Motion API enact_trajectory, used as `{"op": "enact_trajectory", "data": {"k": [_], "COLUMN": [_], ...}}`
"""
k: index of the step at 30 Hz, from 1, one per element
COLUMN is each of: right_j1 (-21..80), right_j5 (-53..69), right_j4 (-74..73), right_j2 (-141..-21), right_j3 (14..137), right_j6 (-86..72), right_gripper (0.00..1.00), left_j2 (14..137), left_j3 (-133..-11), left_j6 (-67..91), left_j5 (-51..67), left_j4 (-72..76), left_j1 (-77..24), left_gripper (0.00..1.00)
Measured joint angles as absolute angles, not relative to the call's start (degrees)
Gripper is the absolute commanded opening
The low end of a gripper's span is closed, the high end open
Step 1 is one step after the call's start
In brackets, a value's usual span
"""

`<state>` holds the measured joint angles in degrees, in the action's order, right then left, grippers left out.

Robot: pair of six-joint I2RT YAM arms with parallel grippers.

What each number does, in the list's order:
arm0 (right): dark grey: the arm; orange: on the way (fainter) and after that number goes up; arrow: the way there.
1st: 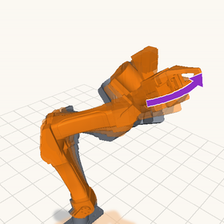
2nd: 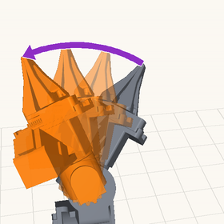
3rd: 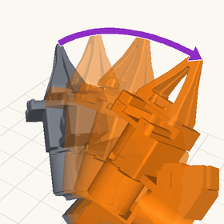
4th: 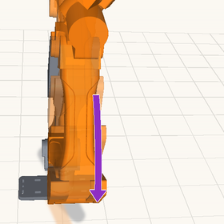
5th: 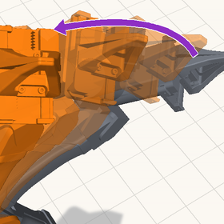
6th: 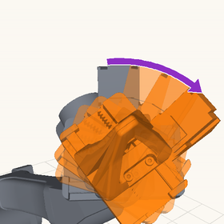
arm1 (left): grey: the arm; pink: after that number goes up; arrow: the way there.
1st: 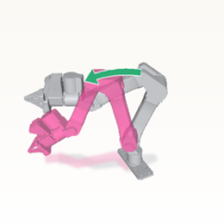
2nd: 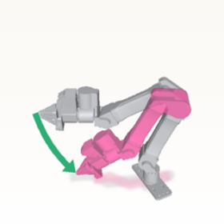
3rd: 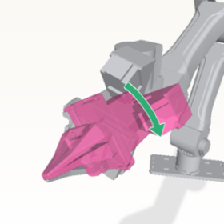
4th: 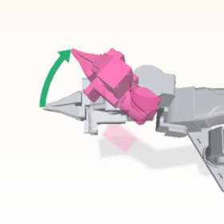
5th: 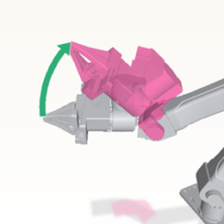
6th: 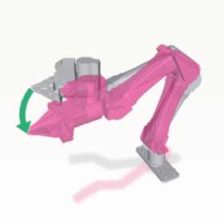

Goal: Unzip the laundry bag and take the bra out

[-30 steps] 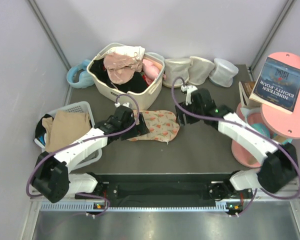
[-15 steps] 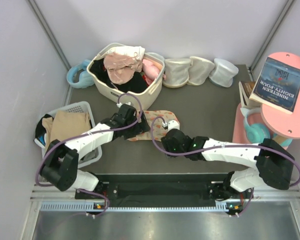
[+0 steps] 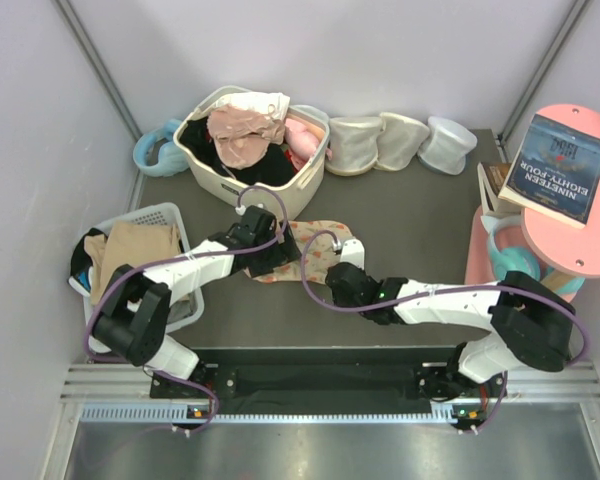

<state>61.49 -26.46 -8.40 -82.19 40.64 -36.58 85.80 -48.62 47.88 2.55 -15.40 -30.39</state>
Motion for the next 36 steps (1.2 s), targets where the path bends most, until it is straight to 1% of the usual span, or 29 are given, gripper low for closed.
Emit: {"op": "enact_trajectory", "data": {"k": [7, 9, 10, 12, 18, 24, 27, 28, 36], "right_j1": [61.5, 61.5, 61.5, 61.5, 61.3, 60.1, 59.4, 59.1, 57.2], "right_j5": [-27.7, -27.8, -27.9, -28.1, -29.7, -29.7, -29.7, -29.7, -30.0], "right_j4": [-5.0, -3.5, -2.5, -1.6, -1.1, 0.2, 1.7, 2.4, 4.8], "right_j2": [-85.5, -86.4, -86.8, -87.5, -90.7, -92.0, -92.0, -91.9, -88.0], "right_j3": [40.1, 40.1, 40.1, 40.2, 40.6, 41.7, 41.3, 40.9, 37.1], "right_j6": [-37.8, -37.7, -37.7, -37.7, -38.1, -38.1, -37.6, -37.4, -35.6], "right_gripper": [0.35, 0.32, 0.27, 0.24, 0.23, 0.19, 0.11, 0.0, 0.0], "left_j2": [85.9, 85.9, 85.9, 85.9, 85.9, 85.9, 85.9, 85.9, 85.9], "left_j3": [-49.3, -49.5, -49.5, -49.5, -49.5, -49.5, -49.5, -49.5, -49.8], "left_j6": [48.1, 48.1, 48.1, 48.2, 48.3, 48.3, 48.3, 48.3, 47.9], "left_j5": [2.6, 2.6, 2.6, 2.7, 2.7, 2.7, 2.7, 2.7, 2.6], "left_j4": [-15.4, -15.4, -15.4, -15.4, -15.4, -15.4, -15.4, -15.4, -15.6], "left_j1": [-30.2, -30.2, -30.2, -30.2, -30.1, -30.1, -30.1, -30.1, -29.3], "left_gripper": [0.99, 0.99, 0.99, 0.99, 0.99, 0.99, 0.99, 0.99, 0.99]}}
